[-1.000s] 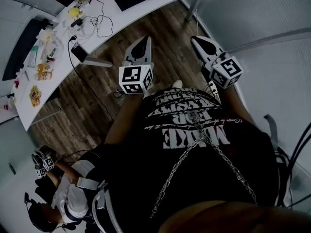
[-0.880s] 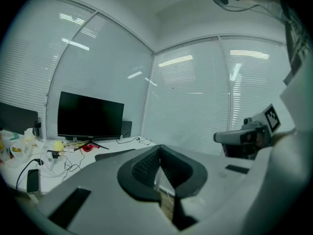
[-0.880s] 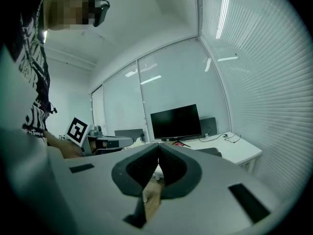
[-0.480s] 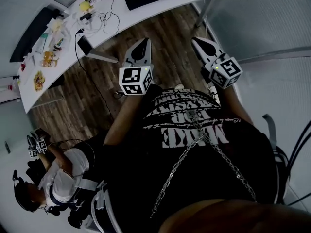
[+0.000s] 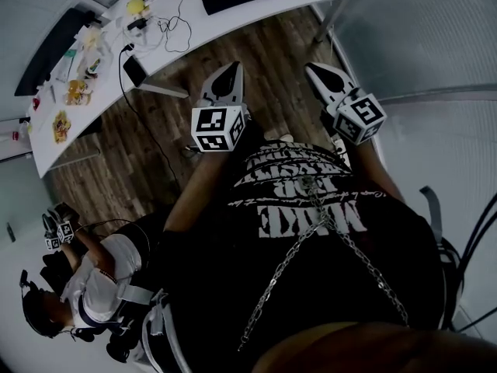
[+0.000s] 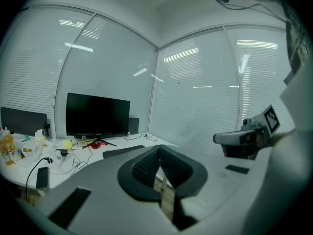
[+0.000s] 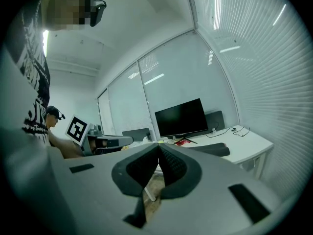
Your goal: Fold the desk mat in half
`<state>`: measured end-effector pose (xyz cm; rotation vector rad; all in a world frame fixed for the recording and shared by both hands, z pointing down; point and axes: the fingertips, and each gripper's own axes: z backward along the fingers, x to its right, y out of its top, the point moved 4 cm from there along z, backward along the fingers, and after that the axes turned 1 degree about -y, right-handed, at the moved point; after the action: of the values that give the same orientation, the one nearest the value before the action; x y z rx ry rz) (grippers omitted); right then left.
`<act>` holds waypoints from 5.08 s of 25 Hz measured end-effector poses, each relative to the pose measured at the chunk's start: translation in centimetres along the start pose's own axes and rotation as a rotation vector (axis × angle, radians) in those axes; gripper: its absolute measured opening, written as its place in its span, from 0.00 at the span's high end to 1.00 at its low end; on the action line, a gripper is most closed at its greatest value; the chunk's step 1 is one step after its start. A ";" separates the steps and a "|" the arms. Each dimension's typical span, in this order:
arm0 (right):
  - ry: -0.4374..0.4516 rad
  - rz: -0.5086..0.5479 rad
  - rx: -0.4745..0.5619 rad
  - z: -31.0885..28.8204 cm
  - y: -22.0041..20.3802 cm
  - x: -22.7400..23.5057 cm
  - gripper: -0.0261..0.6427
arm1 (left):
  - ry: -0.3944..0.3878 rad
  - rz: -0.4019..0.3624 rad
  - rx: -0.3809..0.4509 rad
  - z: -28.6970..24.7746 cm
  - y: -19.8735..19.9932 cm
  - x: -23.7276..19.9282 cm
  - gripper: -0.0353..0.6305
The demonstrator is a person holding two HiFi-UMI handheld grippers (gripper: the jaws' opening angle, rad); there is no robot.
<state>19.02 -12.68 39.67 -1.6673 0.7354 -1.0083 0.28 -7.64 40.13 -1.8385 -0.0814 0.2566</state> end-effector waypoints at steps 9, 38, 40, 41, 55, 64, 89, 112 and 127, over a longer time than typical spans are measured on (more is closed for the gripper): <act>-0.048 0.017 -0.018 -2.6 0.8 2.2 0.96 | -0.030 0.010 -0.003 -3.1 0.6 -2.6 0.94; -0.088 0.147 -0.016 -23.0 5.5 2.8 0.96 | -0.079 0.044 0.062 -11.5 5.3 -21.1 0.94; -0.104 0.148 -0.014 -23.7 5.8 2.4 0.96 | -0.098 0.059 0.063 -11.7 5.6 -22.0 0.93; -0.112 0.147 -0.013 -24.1 5.9 2.3 0.96 | -0.110 0.064 0.065 -11.9 5.7 -22.3 0.94; -0.107 0.134 -0.043 -26.7 6.3 5.9 0.96 | -0.118 0.100 0.044 -16.5 5.8 -23.8 0.94; 0.018 0.109 -0.045 -30.6 7.7 10.8 0.96 | 0.006 0.085 0.009 -19.7 6.7 -24.8 0.94; 0.189 0.078 -0.056 -30.7 12.3 25.6 0.96 | 0.134 0.047 0.021 -32.0 10.9 -18.7 0.94; 0.129 0.119 -0.072 -40.0 12.7 18.6 0.96 | 0.023 0.066 0.032 -30.6 10.6 -29.2 0.94; 0.079 0.182 -0.193 -42.8 9.6 21.8 0.96 | 0.028 0.158 -0.017 -33.7 7.4 -32.5 0.94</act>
<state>-8.78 -52.94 42.45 -1.6960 1.0455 -0.9007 -24.57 -47.58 46.08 -1.8675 0.0817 0.3416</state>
